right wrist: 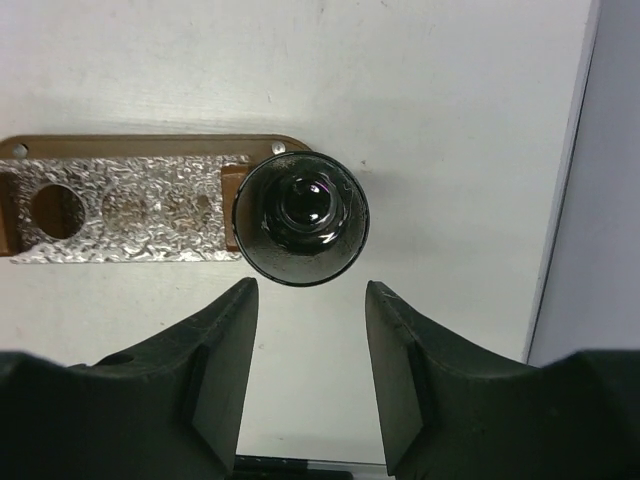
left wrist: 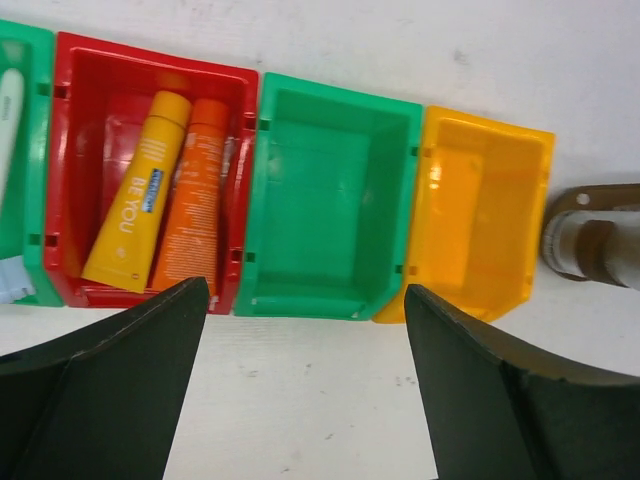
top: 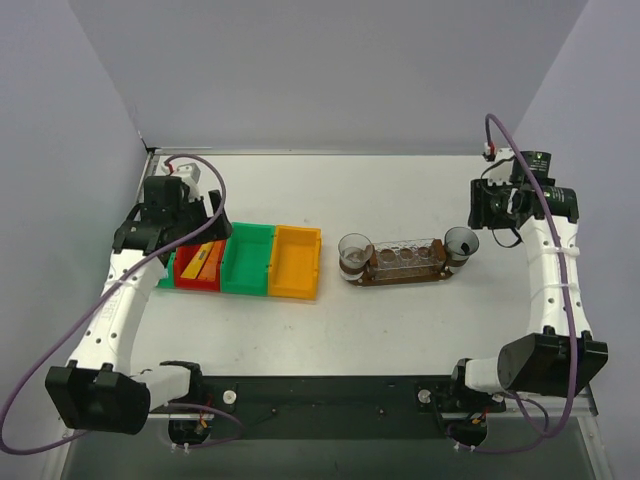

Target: Prepare toiletry sets of a toothbrush and toothpaste on the tray

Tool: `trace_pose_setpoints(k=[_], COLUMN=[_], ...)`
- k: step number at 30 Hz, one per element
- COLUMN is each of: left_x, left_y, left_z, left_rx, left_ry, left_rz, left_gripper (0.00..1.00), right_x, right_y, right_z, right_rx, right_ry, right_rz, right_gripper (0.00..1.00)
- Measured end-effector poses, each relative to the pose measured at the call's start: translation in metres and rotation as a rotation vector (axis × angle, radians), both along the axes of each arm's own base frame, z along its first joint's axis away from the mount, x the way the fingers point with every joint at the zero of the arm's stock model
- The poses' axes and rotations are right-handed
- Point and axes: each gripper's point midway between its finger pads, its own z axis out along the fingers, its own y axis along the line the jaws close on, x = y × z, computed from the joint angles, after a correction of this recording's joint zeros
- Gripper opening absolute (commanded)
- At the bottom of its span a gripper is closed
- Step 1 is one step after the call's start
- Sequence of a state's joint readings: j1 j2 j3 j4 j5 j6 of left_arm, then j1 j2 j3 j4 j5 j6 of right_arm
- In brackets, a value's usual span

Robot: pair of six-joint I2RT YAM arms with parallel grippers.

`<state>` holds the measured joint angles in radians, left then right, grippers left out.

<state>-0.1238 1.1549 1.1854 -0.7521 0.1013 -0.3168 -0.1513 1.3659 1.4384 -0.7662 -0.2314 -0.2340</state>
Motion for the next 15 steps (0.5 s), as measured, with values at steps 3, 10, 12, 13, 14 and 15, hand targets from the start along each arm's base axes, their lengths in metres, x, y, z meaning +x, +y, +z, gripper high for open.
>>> trace_pose_setpoints(k=[3,10,12,13,14,15], left_x=[0.010,0.025,0.031,0.034,0.037,0.039], left_y=[0.019,0.054,0.058,0.060,0.062,0.065], left_z=[-0.019,-0.058,-0.064,-0.066,-0.070,-0.073], left_rx=[0.061,0.224,0.263,0.280,0.298,0.316], left_ry=[0.059,0.171,0.187,0.193,0.203,0.212], left_rz=[0.024,0.026,0.006,-0.001,-0.009,-0.018], left_gripper=[0.84,0.58,0.55,0.54,0.53,0.51], right_x=[-0.004,-0.009,-0.006,-0.006,-0.005,-0.004], right_y=[0.005,0.013,0.013,0.013,0.014,0.014], right_z=[0.015,0.059,0.066,0.067,0.068,0.069], right_rx=[0.047,0.114,0.119,0.122,0.125,0.126], right_ry=[-0.050,-0.190,-0.212,-0.217,-0.219,-0.222], right_rz=[-0.058,-0.121,-0.127,-0.129,-0.132,-0.133], right_gripper=[0.42,0.42,0.42,0.42,0.42,0.42])
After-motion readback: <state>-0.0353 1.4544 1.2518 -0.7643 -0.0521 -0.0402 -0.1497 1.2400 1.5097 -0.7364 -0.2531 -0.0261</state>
